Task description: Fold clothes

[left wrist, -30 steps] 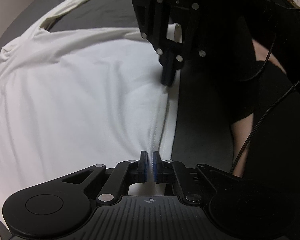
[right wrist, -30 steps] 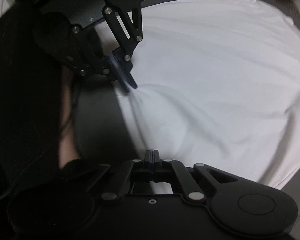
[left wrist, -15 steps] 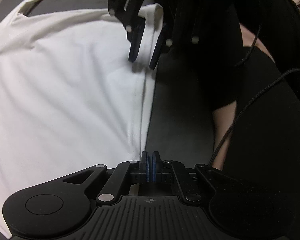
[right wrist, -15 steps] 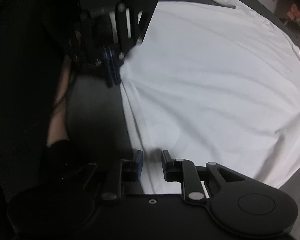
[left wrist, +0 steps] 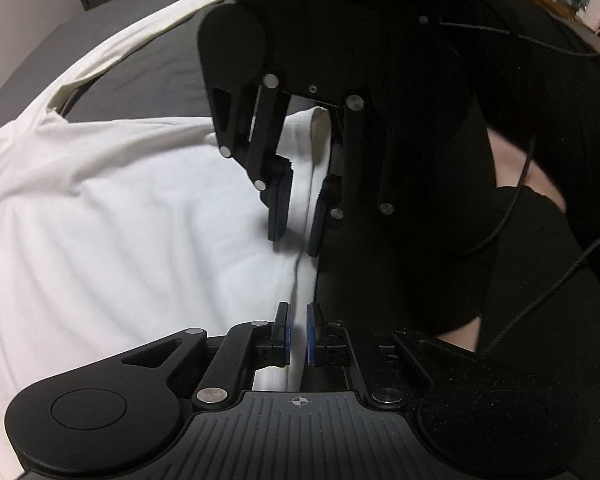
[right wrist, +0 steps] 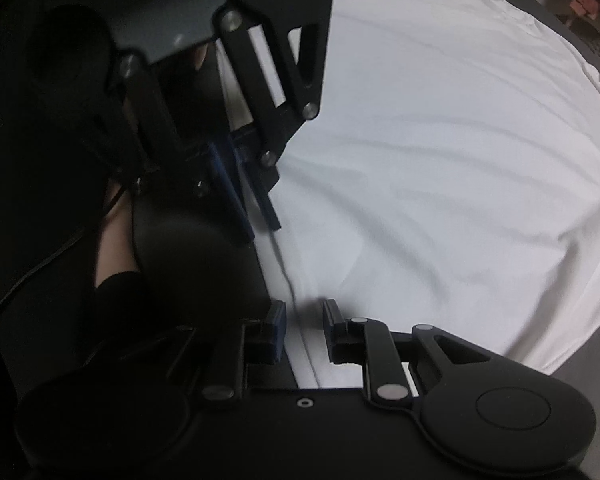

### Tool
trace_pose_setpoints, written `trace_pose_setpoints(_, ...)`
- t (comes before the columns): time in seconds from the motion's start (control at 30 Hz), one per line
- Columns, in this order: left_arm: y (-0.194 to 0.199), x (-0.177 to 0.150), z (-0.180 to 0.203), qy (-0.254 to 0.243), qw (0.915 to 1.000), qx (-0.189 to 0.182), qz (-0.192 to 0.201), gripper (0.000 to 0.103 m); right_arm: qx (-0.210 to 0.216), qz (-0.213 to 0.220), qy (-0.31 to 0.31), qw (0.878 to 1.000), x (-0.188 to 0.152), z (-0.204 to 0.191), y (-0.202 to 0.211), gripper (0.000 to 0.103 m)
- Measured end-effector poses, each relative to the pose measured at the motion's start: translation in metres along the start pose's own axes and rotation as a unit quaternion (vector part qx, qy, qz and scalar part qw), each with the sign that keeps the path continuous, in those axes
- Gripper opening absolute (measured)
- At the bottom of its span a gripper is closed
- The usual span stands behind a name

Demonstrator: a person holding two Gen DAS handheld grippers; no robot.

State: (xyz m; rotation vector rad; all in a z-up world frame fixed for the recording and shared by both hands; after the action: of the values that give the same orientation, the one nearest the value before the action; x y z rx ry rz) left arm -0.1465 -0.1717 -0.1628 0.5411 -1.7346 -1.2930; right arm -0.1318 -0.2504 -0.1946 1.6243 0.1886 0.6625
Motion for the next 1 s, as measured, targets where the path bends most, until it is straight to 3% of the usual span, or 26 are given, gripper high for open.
trace_pose_setpoints(0.13, -0.008, 0.000, 0.002, -0.009, 0.9997, 0.012, -0.017, 0.007, 0.002, -0.001, -0.014, 1.000, 0.000, 0.005, 0.000, 0.020)
trace_pose_setpoints(0.17, -0.007, 0.001, 0.003, -0.009, 0.9997, 0.015, -0.016, 0.019, 0.004, -0.001, -0.018, 1.000, 0.000, 0.006, 0.000, 0.020)
trace_pose_setpoints(0.2, -0.005, 0.001, 0.002, -0.005, 0.9998, 0.018, -0.011, 0.040, 0.005, 0.000, -0.022, 1.000, 0.000, 0.008, 0.001, 0.020)
trace_pose_setpoints(0.27, 0.000, 0.002, 0.000, 0.005, 0.9995, 0.030, -0.001, 0.060, 0.014, 0.002, -0.037, 0.999, 0.001, 0.012, 0.003, 0.020)
trace_pose_setpoints(0.33, 0.004, 0.003, 0.001, 0.003, 0.9993, 0.037, 0.008, 0.060, 0.023, 0.005, -0.051, 0.998, 0.001, 0.015, 0.006, 0.020)
trace_pose_setpoints(0.53, -0.005, 0.008, 0.007, -0.045, 0.9961, 0.074, -0.012, 0.059, 0.013, 0.000, -0.051, 0.999, 0.000, 0.021, 0.009, 0.020)
trace_pose_setpoints(0.6, -0.007, 0.013, 0.008, -0.050, 0.9956, 0.079, -0.011, 0.044, 0.014, -0.004, -0.050, 0.999, -0.001, 0.022, 0.012, 0.020)
trace_pose_setpoints(0.77, -0.016, 0.017, 0.010, -0.072, 0.9933, 0.087, -0.025, 0.025, 0.016, -0.014, -0.053, 0.998, -0.005, 0.029, 0.020, 0.020)
trace_pose_setpoints(1.0, -0.025, 0.026, 0.015, -0.090, 0.9907, 0.094, -0.037, 0.021, 0.022, -0.027, -0.063, 0.997, -0.014, 0.035, 0.016, 0.020)
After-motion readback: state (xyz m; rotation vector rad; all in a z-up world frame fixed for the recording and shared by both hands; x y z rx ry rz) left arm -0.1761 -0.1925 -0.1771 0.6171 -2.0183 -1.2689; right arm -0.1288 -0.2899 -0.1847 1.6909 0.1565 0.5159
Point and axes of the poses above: each gripper's, at about its wrist camera, not at the fingertips, and y roughly against the way its jaws point, z to its right, x to its top, the point moved 9 cm from there along -y, roughly the way its jaws point, and after that the axes turned 2 degrees about -y, right-handed, at the moved point
